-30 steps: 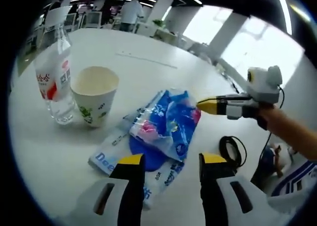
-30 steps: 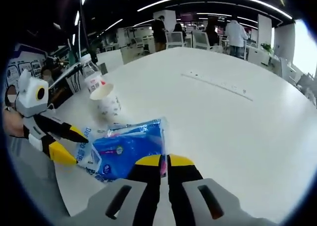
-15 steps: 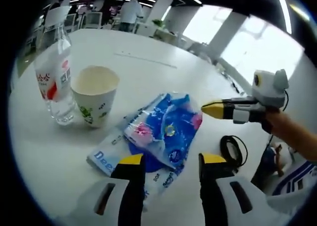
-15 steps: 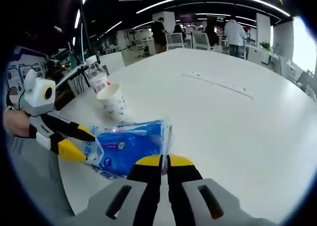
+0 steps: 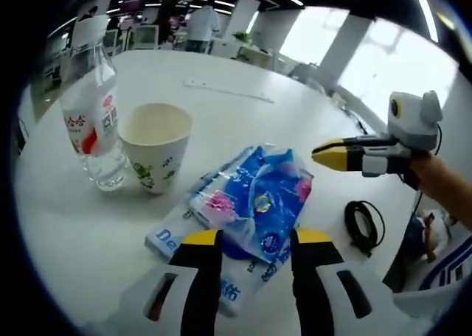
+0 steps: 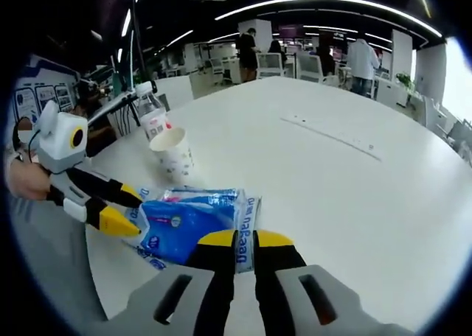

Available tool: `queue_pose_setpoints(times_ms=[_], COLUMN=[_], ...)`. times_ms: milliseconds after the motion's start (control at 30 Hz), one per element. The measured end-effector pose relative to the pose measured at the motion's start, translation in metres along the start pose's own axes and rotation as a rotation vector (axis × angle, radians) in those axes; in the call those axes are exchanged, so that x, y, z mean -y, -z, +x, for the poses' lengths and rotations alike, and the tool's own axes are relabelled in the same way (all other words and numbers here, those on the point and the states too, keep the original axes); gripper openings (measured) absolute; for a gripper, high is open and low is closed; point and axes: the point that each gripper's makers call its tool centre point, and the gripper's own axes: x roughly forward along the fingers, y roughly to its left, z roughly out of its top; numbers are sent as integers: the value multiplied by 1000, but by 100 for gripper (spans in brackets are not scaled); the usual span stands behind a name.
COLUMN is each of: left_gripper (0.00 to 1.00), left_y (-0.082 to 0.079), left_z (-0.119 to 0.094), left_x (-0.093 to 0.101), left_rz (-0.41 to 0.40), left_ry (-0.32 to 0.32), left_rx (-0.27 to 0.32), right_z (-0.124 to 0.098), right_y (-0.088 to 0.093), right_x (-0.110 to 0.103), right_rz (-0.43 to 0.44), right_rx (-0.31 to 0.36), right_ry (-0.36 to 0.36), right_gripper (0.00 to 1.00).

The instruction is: Arrange the tabletop items into an orderly group along one side of the table until the central work area is clear of visible clutter.

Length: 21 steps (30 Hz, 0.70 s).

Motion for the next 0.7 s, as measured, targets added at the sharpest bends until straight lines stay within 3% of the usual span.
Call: queue_pose_setpoints(times_ms=[467,700], left_gripper=[30,30], left_y=[-5,-7], left_z=[4,5], left_x=[-7,-12], left_rz=[5,4], left_ry=[-33,-50], left_rx=[11,16], right_z=[5,10], right_y=[-5,1], right_x=[0,-2], right_rz=[-28,-40], right_rx=[-4,-30], right_ry=[-16,-28], right_gripper=[10,12])
